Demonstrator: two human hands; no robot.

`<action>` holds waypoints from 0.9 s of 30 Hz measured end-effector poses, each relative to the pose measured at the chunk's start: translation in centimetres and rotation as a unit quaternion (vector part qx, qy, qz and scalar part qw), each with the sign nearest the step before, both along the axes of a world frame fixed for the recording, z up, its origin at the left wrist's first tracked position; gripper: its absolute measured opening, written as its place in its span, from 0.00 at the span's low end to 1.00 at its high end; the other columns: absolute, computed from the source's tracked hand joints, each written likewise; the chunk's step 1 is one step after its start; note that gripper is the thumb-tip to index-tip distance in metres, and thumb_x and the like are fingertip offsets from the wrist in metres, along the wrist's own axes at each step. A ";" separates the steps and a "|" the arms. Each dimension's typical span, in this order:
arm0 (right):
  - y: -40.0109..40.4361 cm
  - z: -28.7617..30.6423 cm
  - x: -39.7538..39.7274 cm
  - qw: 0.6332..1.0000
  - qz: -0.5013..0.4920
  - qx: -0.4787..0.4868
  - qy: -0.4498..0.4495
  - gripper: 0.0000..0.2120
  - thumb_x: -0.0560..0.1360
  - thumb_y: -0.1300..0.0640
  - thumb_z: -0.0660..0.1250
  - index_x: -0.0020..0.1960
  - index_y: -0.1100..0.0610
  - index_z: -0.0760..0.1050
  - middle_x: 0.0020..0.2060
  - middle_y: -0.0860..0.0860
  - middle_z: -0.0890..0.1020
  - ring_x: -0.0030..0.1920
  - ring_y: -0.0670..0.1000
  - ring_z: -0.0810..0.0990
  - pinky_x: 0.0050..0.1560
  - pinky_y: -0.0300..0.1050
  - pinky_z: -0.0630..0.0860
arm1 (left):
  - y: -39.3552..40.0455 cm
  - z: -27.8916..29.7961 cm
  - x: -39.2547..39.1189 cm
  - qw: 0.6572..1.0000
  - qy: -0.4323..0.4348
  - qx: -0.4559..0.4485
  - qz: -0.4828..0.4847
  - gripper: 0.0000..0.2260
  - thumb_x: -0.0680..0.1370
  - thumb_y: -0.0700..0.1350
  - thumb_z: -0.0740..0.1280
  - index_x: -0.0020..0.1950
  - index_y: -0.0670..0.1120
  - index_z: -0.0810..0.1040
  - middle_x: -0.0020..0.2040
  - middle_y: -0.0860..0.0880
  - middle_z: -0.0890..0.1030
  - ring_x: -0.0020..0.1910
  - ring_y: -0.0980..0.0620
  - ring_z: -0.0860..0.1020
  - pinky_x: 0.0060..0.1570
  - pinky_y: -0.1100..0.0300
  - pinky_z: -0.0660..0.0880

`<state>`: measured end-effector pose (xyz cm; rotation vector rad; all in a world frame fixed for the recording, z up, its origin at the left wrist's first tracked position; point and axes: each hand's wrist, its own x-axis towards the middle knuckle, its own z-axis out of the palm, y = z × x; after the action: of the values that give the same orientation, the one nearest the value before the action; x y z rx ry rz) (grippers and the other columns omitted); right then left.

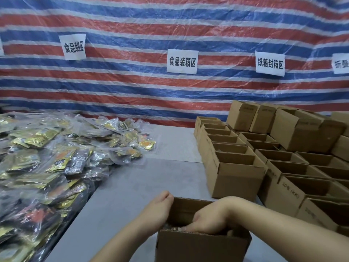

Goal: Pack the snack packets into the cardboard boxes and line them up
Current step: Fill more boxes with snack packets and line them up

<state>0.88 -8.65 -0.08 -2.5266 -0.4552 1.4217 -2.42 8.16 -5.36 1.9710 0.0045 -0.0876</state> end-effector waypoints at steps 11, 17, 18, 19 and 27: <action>-0.6 -0.1 -2.0 0.993 -0.070 0.068 -0.071 0.29 0.82 0.34 0.52 0.65 0.52 0.79 0.59 0.50 0.82 0.58 0.46 0.81 0.63 0.44 0.74 | -1.4 -0.2 -0.5 1.000 -0.013 0.006 0.019 0.14 0.85 0.47 0.54 0.40 0.48 0.67 0.38 0.49 0.71 0.38 0.54 0.68 0.39 0.58 0.64; -7.1 -0.4 -4.8 0.879 -0.142 0.136 -0.435 0.05 0.79 0.42 0.66 0.51 0.42 0.76 0.50 0.39 0.78 0.51 0.42 0.78 0.50 0.38 0.78 | -3.3 -0.3 -0.4 1.000 0.009 -0.021 0.008 0.14 0.85 0.49 0.53 0.47 0.44 0.73 0.45 0.45 0.77 0.43 0.51 0.73 0.44 0.57 0.68; -8.5 -1.1 -5.4 0.860 -0.178 0.120 -0.463 0.11 0.78 0.42 0.67 0.59 0.40 0.73 0.59 0.37 0.74 0.57 0.43 0.76 0.56 0.39 0.77 | -4.0 -0.2 -0.3 0.999 0.017 -0.026 0.005 0.14 0.85 0.50 0.53 0.51 0.45 0.75 0.49 0.44 0.78 0.46 0.51 0.74 0.45 0.57 0.69; -9.6 -1.8 -5.8 0.854 -0.223 0.097 -0.461 0.21 0.78 0.44 0.68 0.69 0.42 0.68 0.67 0.39 0.70 0.64 0.44 0.74 0.60 0.39 0.75 | -4.7 -0.1 -0.1 0.999 0.021 -0.028 0.002 0.14 0.85 0.50 0.52 0.54 0.47 0.75 0.51 0.46 0.78 0.47 0.52 0.75 0.46 0.57 0.70; -14.1 -4.3 -5.6 0.737 -0.512 0.228 -0.376 0.26 0.83 0.55 0.62 0.79 0.54 0.59 0.69 0.53 0.73 0.61 0.51 0.77 0.59 0.47 0.77 | -10.5 -0.2 1.8 0.999 0.031 -0.025 0.012 0.17 0.85 0.52 0.52 0.71 0.47 0.68 0.58 0.49 0.72 0.57 0.52 0.71 0.56 0.59 0.66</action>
<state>-4.73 -22.75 -4.36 -2.1366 0.4330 -0.1359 -0.66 -2.31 -5.53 1.9173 0.0667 -0.1326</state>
